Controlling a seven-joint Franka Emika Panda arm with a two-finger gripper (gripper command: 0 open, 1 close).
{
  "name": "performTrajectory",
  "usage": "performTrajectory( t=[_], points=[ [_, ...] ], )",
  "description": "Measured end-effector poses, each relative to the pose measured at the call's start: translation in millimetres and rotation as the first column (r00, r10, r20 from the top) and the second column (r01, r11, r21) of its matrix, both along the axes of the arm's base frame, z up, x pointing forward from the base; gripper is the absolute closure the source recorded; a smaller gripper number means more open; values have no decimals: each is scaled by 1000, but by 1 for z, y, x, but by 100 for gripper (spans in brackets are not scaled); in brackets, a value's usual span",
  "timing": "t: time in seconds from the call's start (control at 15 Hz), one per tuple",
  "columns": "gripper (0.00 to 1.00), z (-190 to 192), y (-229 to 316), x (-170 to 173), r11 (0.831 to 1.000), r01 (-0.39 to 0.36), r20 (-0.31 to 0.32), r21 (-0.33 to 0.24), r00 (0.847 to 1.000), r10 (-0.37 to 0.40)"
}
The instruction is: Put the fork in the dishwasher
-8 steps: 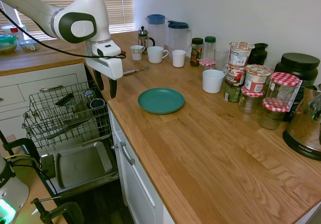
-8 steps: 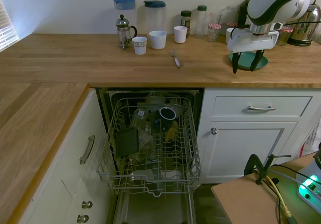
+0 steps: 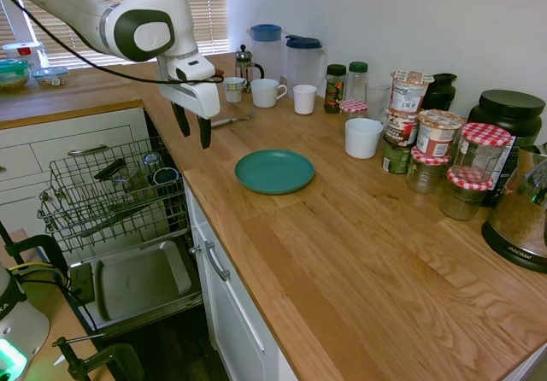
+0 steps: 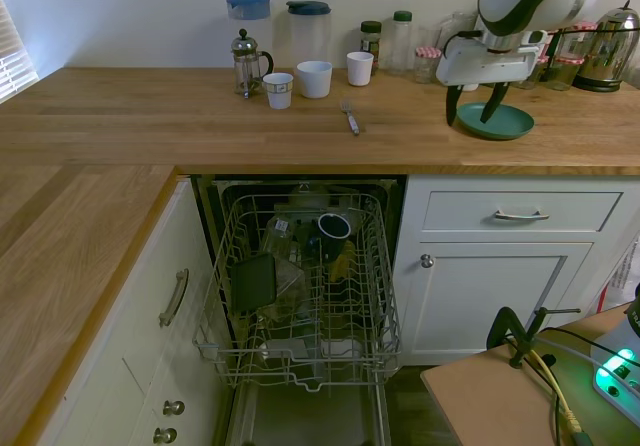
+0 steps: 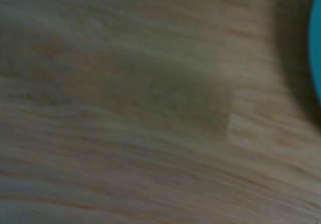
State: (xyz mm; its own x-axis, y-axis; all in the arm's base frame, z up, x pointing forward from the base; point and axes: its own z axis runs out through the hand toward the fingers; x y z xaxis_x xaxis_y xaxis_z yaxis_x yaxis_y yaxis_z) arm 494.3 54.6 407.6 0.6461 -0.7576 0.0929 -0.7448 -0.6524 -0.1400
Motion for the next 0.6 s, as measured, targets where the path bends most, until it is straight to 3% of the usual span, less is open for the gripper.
performTrajectory(
  t=[0.4,0.6],
  points=[
    [0,13,79,92,999,-26,78,24,997,24],
    [0,-1,106,127,999,-38,77,20,996,36]
  ],
)
